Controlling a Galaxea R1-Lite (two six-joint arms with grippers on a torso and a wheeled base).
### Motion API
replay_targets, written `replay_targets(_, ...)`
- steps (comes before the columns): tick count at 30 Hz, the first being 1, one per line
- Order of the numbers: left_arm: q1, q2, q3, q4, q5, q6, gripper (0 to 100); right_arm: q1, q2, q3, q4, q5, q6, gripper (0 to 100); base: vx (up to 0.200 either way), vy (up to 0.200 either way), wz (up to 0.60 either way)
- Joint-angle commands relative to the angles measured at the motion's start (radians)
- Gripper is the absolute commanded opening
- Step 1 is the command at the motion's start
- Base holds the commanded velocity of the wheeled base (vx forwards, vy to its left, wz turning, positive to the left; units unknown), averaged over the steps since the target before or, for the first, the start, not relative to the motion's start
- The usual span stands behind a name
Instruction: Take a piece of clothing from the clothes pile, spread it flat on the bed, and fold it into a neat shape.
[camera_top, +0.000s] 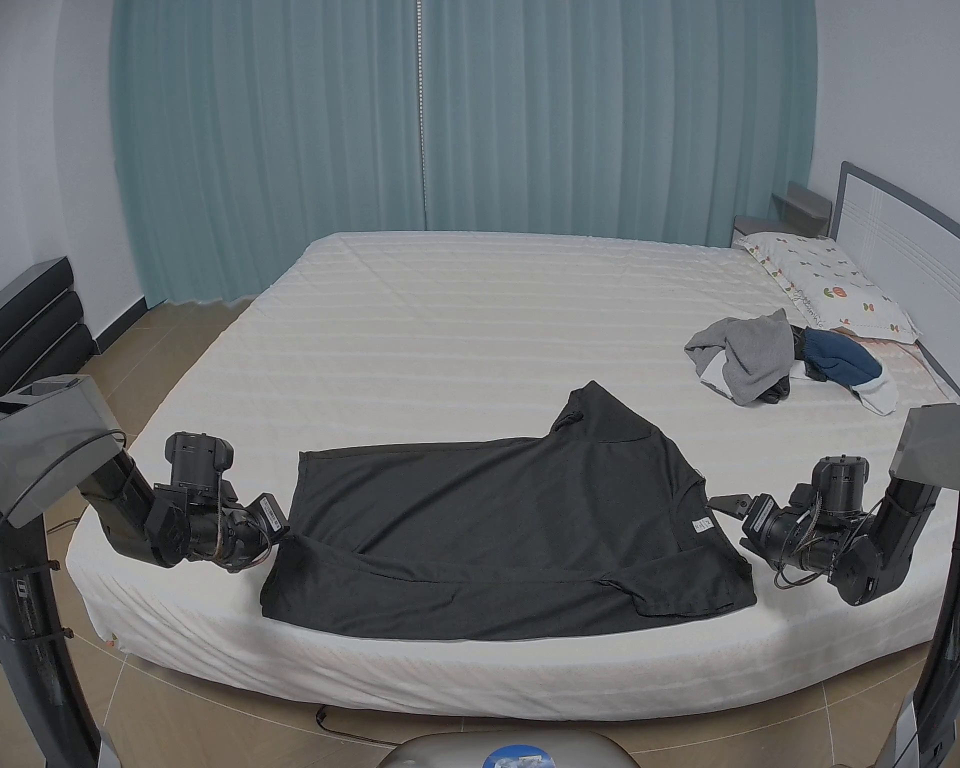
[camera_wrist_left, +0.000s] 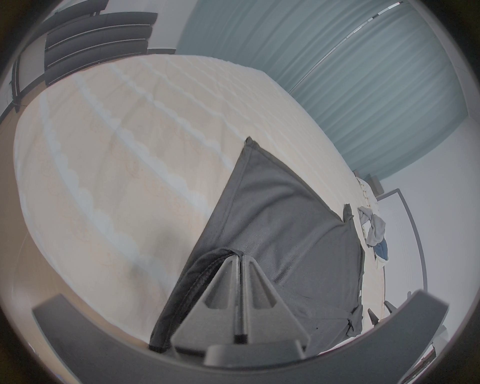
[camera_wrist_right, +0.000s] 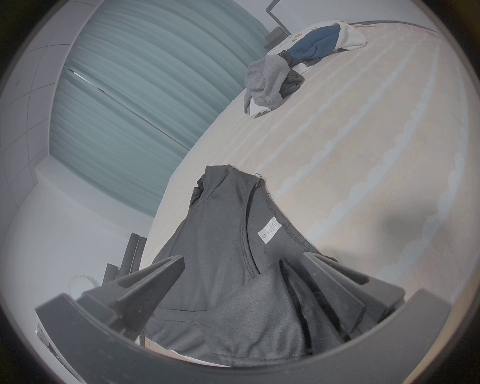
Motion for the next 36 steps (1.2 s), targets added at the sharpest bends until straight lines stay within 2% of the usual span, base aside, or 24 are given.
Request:
replay_targets(1,0.008,-0.041,0.006,0.001,0.000,0.000,0,0.001,0.002,-0.004,0.000,0.001,0.000,100,0.000,0.000,0.00)
replay_targets(13,0.008,-0.057,0.011,0.036,0.002,0.001,0,0.027,0.030,-0.024,0.009,0.003,-0.018,100,0.000,0.000,0.00)
replay_targets(21,0.008,-0.057,0.013,0.037,0.000,0.001,0,0.028,0.099,-0.071,0.014,0.003,-0.116,100,0.000,0.000,0.00)
replay_targets(36,0.008,-0.057,0.013,0.037,0.000,0.001,0,0.033,0.169,-0.085,0.007,0.010,-0.190,100,0.000,0.000,0.00)
